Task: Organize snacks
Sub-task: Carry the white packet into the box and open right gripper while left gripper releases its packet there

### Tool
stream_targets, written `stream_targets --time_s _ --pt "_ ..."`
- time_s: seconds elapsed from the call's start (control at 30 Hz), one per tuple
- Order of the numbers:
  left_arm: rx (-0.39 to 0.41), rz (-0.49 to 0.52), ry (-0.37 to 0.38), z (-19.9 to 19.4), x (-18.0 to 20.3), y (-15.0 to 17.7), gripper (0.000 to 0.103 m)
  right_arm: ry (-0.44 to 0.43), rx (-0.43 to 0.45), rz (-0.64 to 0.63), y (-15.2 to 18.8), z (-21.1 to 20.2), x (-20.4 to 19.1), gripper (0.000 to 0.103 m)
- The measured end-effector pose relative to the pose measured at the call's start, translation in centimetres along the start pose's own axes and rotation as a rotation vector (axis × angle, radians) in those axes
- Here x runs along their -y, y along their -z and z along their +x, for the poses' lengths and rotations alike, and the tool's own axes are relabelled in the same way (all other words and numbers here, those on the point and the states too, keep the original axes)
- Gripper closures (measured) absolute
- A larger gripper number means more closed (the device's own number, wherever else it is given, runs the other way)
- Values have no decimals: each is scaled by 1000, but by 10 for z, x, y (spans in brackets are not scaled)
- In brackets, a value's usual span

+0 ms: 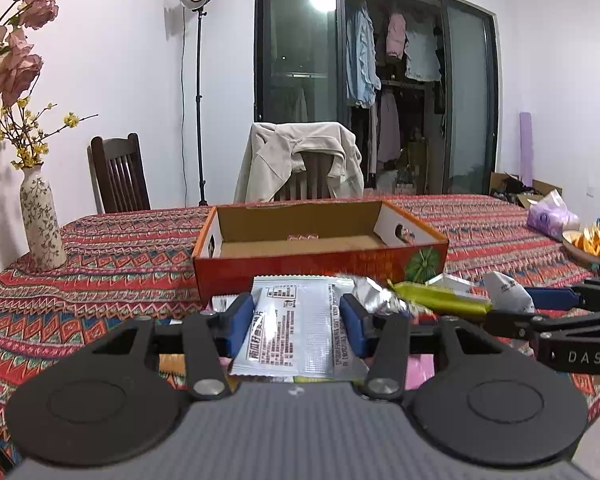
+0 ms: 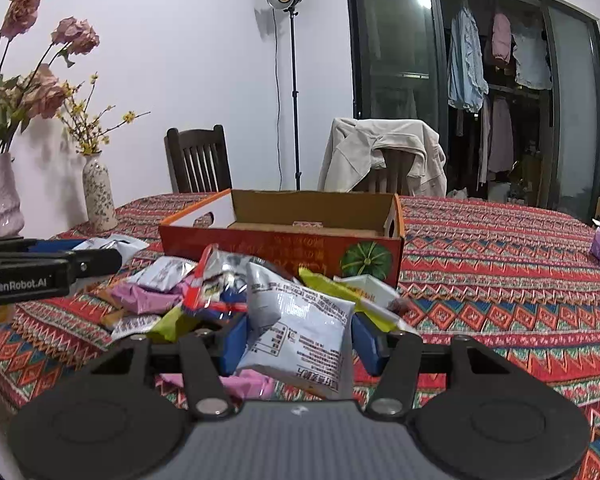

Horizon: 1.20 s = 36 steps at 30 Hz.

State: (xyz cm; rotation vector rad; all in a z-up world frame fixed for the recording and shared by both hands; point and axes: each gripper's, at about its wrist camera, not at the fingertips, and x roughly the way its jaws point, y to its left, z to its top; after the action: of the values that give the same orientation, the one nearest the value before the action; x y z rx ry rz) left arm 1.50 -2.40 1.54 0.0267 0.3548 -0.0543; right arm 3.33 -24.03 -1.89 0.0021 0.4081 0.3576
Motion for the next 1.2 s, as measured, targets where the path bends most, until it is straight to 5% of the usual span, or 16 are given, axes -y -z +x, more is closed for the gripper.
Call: stream_targets --time_s 0.53,1.2 --pt "40 -47 -7 54 -8 -49 54 37 46 14 -54 47 13 48" --pt "-19 -134 -50 155 -26 -102 54 79 6 70 -116 149 27 48"
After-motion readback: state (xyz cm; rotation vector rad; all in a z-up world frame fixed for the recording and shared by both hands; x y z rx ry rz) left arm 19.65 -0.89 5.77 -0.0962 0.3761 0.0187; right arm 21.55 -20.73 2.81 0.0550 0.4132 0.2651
